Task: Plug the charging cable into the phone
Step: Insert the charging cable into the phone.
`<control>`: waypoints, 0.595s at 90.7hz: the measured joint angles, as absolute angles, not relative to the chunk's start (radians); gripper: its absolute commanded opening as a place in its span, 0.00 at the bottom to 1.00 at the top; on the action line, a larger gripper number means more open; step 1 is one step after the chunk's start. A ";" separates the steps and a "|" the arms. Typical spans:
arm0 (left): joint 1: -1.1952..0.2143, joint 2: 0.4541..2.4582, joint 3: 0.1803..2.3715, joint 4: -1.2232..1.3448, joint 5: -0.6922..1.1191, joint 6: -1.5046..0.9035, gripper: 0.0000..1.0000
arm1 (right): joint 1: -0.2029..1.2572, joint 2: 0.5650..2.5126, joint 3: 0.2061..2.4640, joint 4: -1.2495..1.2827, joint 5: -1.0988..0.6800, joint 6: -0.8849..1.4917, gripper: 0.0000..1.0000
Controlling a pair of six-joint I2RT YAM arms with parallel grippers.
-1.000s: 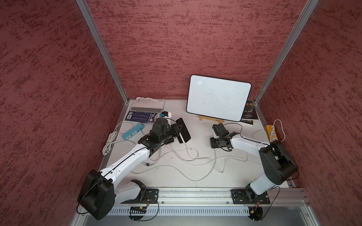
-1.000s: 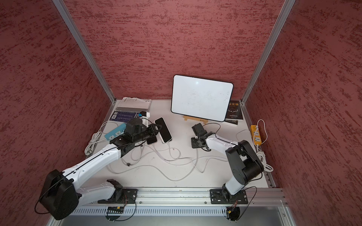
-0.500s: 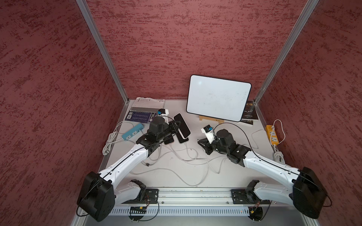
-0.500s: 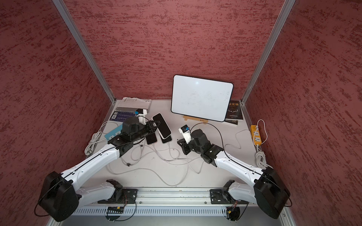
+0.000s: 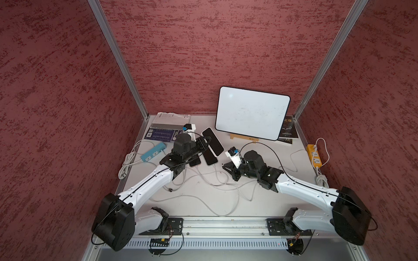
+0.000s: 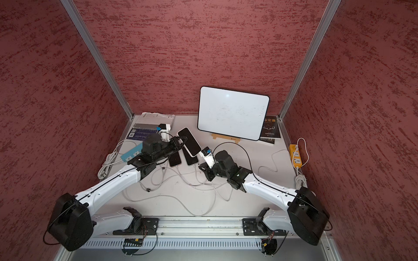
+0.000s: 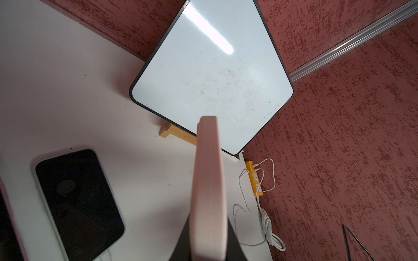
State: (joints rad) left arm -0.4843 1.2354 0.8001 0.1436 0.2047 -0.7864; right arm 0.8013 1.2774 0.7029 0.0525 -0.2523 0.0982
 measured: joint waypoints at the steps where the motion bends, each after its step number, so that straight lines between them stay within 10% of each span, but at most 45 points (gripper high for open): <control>1: -0.485 1.238 0.800 0.144 0.205 -0.789 0.00 | 0.801 1.279 0.704 0.052 -0.250 0.099 0.00; 54: -0.494 1.246 0.800 0.150 0.202 -0.804 0.00 | 0.802 1.354 0.811 0.038 -0.125 0.100 0.00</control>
